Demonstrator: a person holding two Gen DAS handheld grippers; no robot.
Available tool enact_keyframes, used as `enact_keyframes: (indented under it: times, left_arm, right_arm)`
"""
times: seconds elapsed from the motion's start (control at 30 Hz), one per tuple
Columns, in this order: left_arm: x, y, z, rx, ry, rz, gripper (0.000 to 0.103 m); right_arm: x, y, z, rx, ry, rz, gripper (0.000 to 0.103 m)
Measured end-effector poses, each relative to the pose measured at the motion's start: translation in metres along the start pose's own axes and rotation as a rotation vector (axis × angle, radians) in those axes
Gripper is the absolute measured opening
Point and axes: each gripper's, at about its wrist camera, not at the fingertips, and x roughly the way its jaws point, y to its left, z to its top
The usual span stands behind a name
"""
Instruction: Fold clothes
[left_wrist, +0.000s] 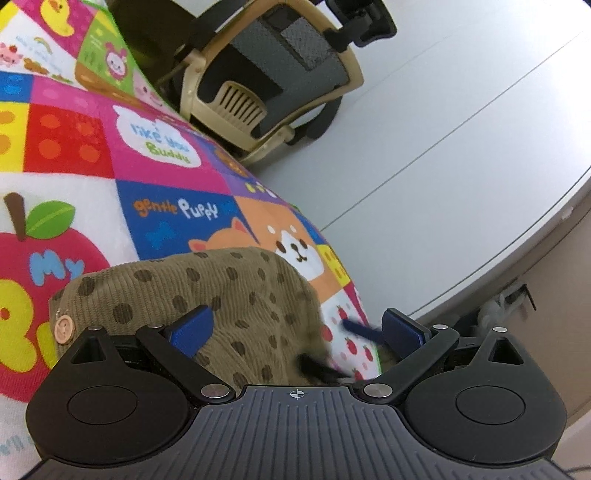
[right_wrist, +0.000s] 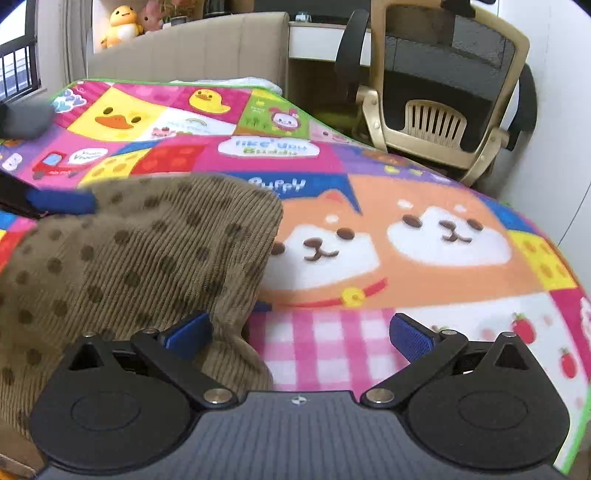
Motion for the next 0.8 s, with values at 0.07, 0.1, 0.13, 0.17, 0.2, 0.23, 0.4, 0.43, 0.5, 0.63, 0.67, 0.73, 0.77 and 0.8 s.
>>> enact_keyframes:
  times: [0.07, 0.1, 0.13, 0.17, 0.2, 0.23, 0.4, 0.43, 0.5, 0.63, 0.67, 0.73, 0.77, 0.8]
  left_arm:
    - [-0.018, -0.013, -0.004, 0.054, -0.050, 0.056, 0.101]
    - [-0.028, -0.020, -0.008, 0.093, -0.083, 0.090, 0.101]
    - [-0.039, -0.026, -0.013, 0.139, -0.122, 0.142, 0.101]
    - [-0.047, -0.030, -0.018, 0.170, -0.147, 0.203, 0.101]
    - [-0.049, -0.030, -0.023, 0.180, -0.148, 0.256, 0.101]
    - [-0.050, -0.028, -0.027, 0.182, -0.137, 0.303, 0.101]
    - [-0.040, -0.018, -0.045, 0.243, -0.066, 0.521, 0.102]
    - [-0.038, -0.015, -0.047, 0.256, -0.060, 0.544, 0.103]
    - [-0.037, -0.010, -0.048, 0.247, -0.053, 0.552, 0.103]
    - [-0.038, -0.004, -0.048, 0.230, -0.046, 0.542, 0.103]
    - [-0.038, -0.003, -0.048, 0.226, -0.045, 0.539, 0.103]
    - [-0.038, -0.002, -0.048, 0.221, -0.045, 0.534, 0.103]
    - [-0.038, -0.001, -0.049, 0.219, -0.044, 0.532, 0.103]
    - [-0.038, -0.001, -0.049, 0.217, -0.042, 0.529, 0.103]
  right_arm:
    - [0.000, 0.000, 0.000, -0.016, -0.008, -0.008, 0.103]
    - [0.001, -0.001, 0.000, -0.025, -0.011, -0.007, 0.103]
    - [0.001, -0.002, 0.000, -0.029, -0.013, -0.003, 0.103]
    - [-0.002, -0.003, -0.003, -0.022, -0.012, 0.010, 0.103]
    - [-0.006, -0.005, -0.003, -0.005, -0.015, 0.036, 0.103]
    - [-0.012, -0.010, 0.001, 0.048, -0.027, 0.098, 0.103]
    - [-0.019, -0.031, 0.030, 0.277, -0.087, 0.231, 0.103]
    - [-0.014, -0.025, 0.036, 0.236, -0.089, 0.160, 0.103]
    - [0.006, -0.015, 0.044, 0.162, -0.056, 0.055, 0.103]
    - [0.051, -0.007, 0.045, 0.132, 0.046, 0.012, 0.103]
    - [0.056, -0.007, 0.044, 0.143, 0.052, 0.013, 0.103]
    - [0.053, -0.008, 0.043, 0.146, 0.048, 0.011, 0.103]
    - [0.049, -0.009, 0.042, 0.140, 0.041, 0.008, 0.103]
    - [0.044, -0.009, 0.041, 0.133, 0.031, 0.009, 0.103]
